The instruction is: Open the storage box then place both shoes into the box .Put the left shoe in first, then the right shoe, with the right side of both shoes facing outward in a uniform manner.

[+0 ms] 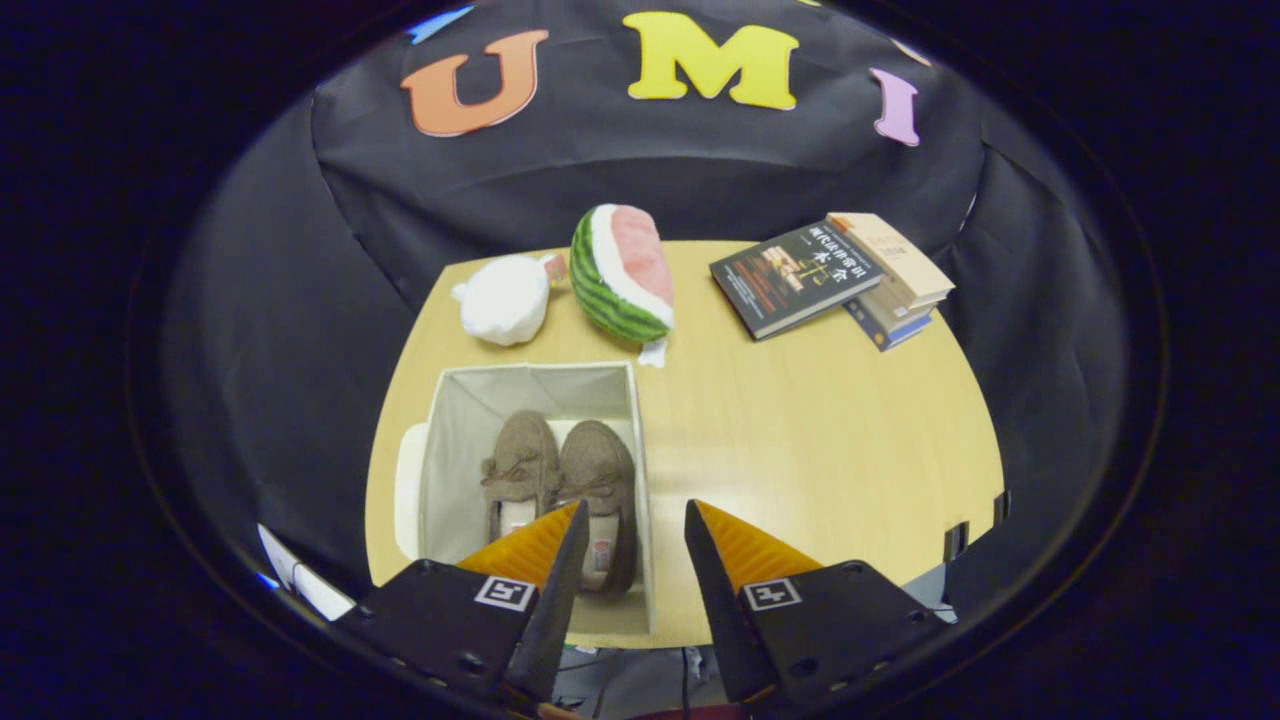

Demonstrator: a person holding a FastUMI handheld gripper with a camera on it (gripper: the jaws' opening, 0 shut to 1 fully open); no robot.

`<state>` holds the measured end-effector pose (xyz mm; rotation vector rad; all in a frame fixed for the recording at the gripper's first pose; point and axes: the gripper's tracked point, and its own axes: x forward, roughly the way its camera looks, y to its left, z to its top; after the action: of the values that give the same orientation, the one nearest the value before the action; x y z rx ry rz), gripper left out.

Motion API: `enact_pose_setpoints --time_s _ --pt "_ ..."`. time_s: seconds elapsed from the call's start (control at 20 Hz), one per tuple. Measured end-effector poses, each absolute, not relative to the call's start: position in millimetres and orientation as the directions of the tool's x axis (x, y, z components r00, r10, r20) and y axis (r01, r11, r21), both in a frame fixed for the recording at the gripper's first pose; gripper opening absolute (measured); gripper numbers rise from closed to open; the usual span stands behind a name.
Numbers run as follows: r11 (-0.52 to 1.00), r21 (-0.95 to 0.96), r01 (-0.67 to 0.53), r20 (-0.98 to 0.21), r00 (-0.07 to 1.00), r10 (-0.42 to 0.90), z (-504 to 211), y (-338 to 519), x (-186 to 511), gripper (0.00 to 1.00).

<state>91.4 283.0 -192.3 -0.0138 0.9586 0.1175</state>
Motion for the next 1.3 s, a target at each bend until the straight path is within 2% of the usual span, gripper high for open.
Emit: enact_pose_setpoints --time_s 0.2,0.25,0.55,0.8,1.0,1.3 --pt "0.994 0.032 -0.109 -0.749 0.656 0.096 -143.8 227.4 93.3 0.70" --pt "0.994 0.023 -0.104 -0.728 0.680 0.088 -131.8 207.8 94.0 0.76" --pt "0.998 0.005 -0.066 -0.590 0.805 0.056 -69.9 110.3 95.9 0.96" --pt "0.994 0.033 -0.107 -0.446 0.888 0.110 -19.4 64.0 87.8 0.96" --pt "0.992 -0.001 -0.128 -0.253 0.959 0.124 28.6 41.9 74.9 0.95" --pt "0.971 0.043 -0.233 -0.048 0.971 0.235 64.5 56.2 39.3 0.95"
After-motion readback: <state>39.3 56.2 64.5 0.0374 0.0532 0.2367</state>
